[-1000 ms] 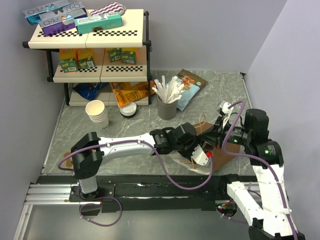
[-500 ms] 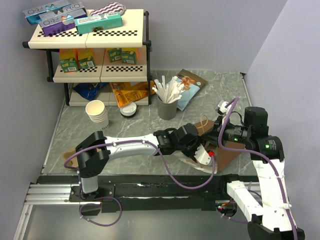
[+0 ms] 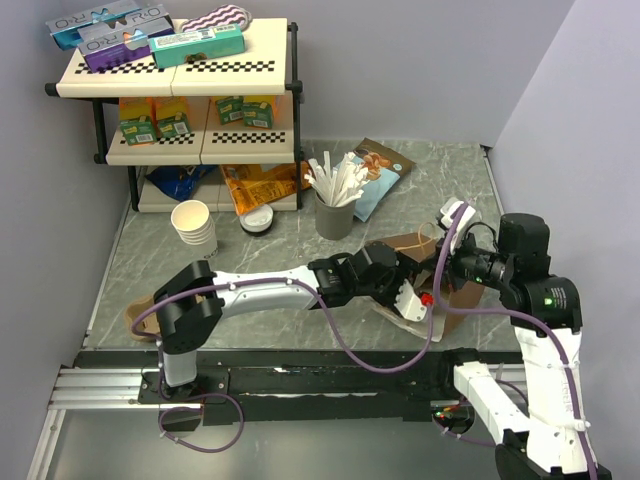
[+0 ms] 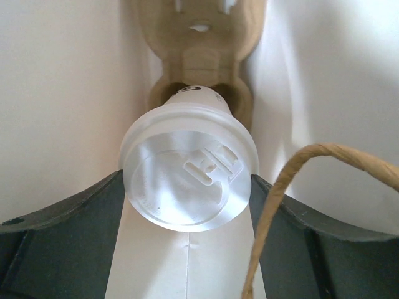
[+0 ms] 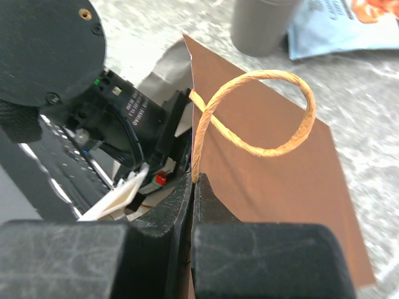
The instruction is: Pack the takeout coffee
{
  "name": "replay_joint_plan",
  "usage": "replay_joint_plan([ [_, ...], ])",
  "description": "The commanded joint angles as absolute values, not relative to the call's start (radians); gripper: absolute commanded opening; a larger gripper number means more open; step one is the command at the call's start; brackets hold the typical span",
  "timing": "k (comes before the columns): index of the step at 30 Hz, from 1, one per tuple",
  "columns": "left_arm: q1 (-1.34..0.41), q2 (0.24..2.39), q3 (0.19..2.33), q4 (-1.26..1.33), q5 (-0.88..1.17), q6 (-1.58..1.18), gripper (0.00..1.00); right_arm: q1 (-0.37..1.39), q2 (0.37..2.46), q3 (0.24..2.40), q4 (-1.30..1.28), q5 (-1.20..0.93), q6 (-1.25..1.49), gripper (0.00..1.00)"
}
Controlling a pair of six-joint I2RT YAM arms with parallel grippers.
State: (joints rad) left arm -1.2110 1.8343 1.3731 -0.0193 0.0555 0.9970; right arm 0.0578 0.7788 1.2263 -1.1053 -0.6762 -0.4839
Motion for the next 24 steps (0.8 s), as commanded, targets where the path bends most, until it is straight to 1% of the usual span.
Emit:
replay_joint_plan([
  [1, -1.21, 1.868, 1.43, 0.087, 0.055, 1.002, 0.01, 0.051, 0.798, 1.276, -1.164, -0.604, -0.546, 0.0],
  [14, -1.21, 1.95, 1.465, 0.09, 0.025, 1.023, 0.01, 0.052, 0.788, 1.276, -1.183, -0.692, -0.505, 0.0],
  [24, -1.212, 1.985, 1.477, 0.129, 0.009, 1.037, 0.01, 0.052, 0.802, 1.282, -1.181, -0.706, -0.492, 0.0],
])
